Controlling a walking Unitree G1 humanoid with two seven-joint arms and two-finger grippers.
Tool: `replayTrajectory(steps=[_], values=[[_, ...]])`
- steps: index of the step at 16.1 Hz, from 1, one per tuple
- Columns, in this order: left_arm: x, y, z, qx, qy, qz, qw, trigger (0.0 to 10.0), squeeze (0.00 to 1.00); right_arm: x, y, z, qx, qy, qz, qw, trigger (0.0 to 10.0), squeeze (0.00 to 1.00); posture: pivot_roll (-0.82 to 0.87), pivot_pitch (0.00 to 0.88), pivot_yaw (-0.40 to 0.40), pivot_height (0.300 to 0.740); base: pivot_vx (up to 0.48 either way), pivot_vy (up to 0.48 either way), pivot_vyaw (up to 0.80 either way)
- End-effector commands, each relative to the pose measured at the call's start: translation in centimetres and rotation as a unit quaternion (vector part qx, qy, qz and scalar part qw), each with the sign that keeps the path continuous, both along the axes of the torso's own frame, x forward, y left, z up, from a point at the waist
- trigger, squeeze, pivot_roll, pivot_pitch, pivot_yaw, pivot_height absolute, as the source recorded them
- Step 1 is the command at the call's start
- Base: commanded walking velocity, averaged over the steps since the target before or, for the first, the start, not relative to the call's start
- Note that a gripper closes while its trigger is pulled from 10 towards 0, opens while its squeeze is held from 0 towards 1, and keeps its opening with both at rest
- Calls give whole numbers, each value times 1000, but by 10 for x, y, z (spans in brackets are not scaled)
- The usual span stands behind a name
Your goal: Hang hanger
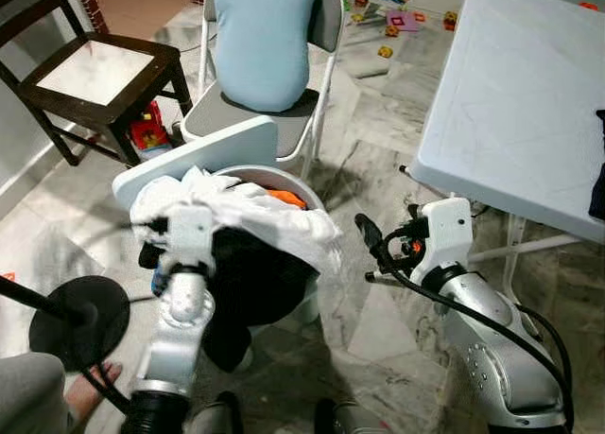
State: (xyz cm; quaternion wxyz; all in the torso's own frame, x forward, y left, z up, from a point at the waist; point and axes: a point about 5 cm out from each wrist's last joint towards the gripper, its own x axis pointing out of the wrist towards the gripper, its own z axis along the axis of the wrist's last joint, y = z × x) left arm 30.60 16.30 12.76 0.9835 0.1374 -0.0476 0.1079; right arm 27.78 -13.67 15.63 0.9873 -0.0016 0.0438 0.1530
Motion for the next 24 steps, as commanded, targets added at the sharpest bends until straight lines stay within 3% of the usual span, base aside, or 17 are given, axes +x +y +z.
replayTrajectory(steps=[1,3,5,7,9,11,12,13,14,16,18,20,23,24], values=[[2,6,25,19,-59,18,998,0,0,-1,-4,-2,0,0,-10,1000,10000,0,-85,233,-85,740,0,0,0],[6,4,68,78,-147,3,986,0,0,-3,0,-4,3,2,-6,1000,10000,0,-83,233,-85,740,0,0,0],[5,-22,105,112,-223,-65,966,0,0,-2,1,-5,2,3,-6,1000,10000,0,-78,231,-84,740,0,0,0],[0,-53,113,105,-244,-155,952,0,0,-1,1,-4,2,2,-6,1000,10000,0,-80,231,-82,740,0,0,0],[-4,-63,110,104,-243,-179,948,0,0,-1,1,-4,2,1,-7,1000,10000,0,-80,232,-80,740,0,0,0],[-9,-69,98,92,-217,-205,950,0,0,-2,0,-5,2,2,-8,1000,10000,0,-80,233,-77,740,0,0,0],[-13,-70,84,75,-183,-218,956,0,0,-3,-1,-7,2,4,-10,1000,10000,0,-79,234,-77,740,0,0,0],[-18,-67,58,35,-110,-228,967,0,0,-4,0,-8,1,7,-10,1000,10000,0,-74,237,-74,740,0,0,0],[-25,-65,40,27,-67,-242,968,0,0,-4,1,-9,2,8,-9,1000,10000,0,-72,236,-75,740,0,0,0],[-37,-55,18,9,-8,-236,972,0,0,-3,1,-9,1,9,-7,1000,10000,0,-68,239,-79,740,0,0,0],[-47,-37,9,20,17,-217,976,0,0,-3,0,-11,-2,12,-5,1000,10000,0,-58,242,-86,740,0,0,0],[-47,-30,3,17,38,-201,979,0,0,-2,1,-12,-4,14,-2,1000,10000,0,-55,242,-89,740,0,0,0],[-31,-24,-3,24,66,-175,982,196,0,-2,5,-11,-5,12,5,1000,10000,0,-62,241,-95,740,0,0,0],[-22,-20,6,-2,52,-156,986,0,0,-2,4,-11,-7,13,4,1000,10000,0,-69,238,-96,740,0,0,0]])
